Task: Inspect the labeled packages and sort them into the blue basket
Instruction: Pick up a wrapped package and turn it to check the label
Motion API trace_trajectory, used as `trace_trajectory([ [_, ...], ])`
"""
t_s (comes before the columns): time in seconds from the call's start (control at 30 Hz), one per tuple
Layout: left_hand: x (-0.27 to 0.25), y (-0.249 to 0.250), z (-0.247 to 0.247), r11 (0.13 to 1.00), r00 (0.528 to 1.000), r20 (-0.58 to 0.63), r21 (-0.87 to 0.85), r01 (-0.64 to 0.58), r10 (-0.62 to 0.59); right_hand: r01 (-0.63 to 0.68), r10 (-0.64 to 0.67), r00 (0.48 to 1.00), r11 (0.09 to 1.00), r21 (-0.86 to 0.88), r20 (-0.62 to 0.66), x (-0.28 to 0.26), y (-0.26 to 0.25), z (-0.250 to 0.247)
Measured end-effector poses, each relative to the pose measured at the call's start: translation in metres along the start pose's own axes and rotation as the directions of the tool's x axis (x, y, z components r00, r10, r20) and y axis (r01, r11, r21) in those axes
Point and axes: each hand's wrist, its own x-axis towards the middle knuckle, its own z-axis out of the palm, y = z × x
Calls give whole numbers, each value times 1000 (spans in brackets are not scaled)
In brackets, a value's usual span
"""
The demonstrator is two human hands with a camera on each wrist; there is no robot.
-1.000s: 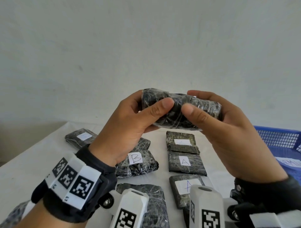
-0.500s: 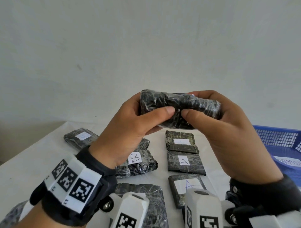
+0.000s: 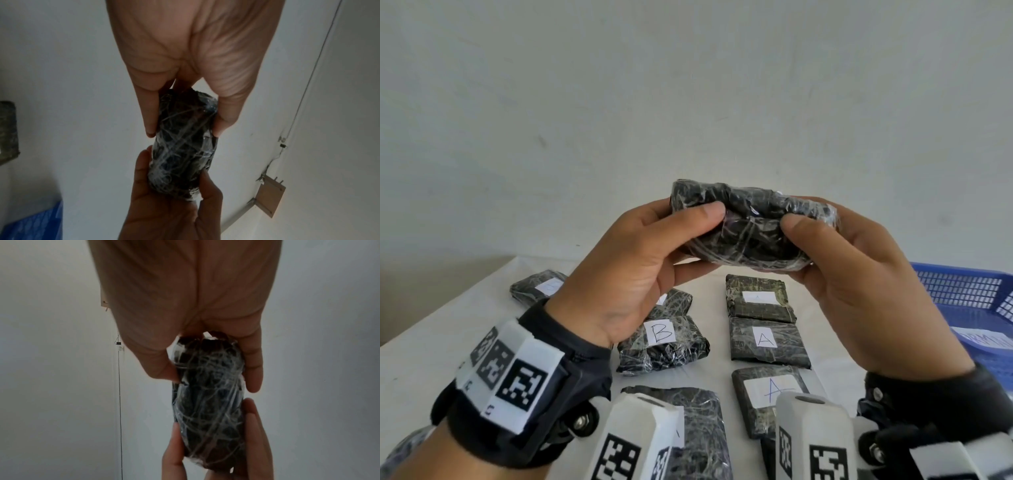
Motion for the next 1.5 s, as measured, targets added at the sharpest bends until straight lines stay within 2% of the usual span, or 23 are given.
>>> trace_trajectory([
  [0.13, 1, -1, 2, 1000, 998, -55, -25, -9, 8, -17, 19, 1000, 985, 173, -6, 1, 1, 1],
  [0.33, 1, 1, 0, 997, 999, -29, -70, 26, -28, -46, 49, 999, 955, 294, -2, 3, 1, -2],
  [0.5, 2, -2, 0, 998, 999, -25, -56, 39, -41, -62, 78, 996, 962, 266, -53, 2, -1, -2],
  [0.6, 3, -3, -1, 999, 999, -37, -34, 35, -37, -85, 99, 994, 951, 297, -34, 2, -1, -2],
  [0.73, 3, -4, 0, 999, 998, -43, -28, 39, -41, -87, 107, 991, 972, 220, -83, 2, -1, -1],
  [0.83, 3, -5, -2, 998, 998, -34, -2, 57, -57, -62, 71, 996, 981, 183, -44, 1, -3, 1],
  [0.9, 2, -6, -1, 994, 995, -12, 48, 98, -97, -18, 24, 999, 991, 135, -47, 0, -3, 4],
  [0.97, 2, -8, 0, 978, 993, 10, 179, 112, -115, 13, -2, 996, 993, 118, -93, 0, -4, 5],
  [1.03, 1, -11, 1, 958, 997, 33, 280, 63, -75, 10, 5, 992, 993, 116, -128, 0, -3, 8],
  [1.13, 1, -15, 2, 957, 999, 45, 289, -28, 16, -19, 38, 987, 992, 124, -155, 1, 0, 10],
  [1.3, 3, -18, 3, 962, 983, -56, 223, -156, 172, -50, 57, 998, 984, 169, -38, 1, -5, 14],
  [1.37, 1, -17, 4, 951, 979, -45, 254, -179, 196, -19, 29, 997, 990, 142, -67, 1, -4, 15],
  [1.5, 1, -18, 5, 944, 986, 0, 289, -158, 165, -21, 40, 992, 987, 158, -118, 0, -3, 16],
])
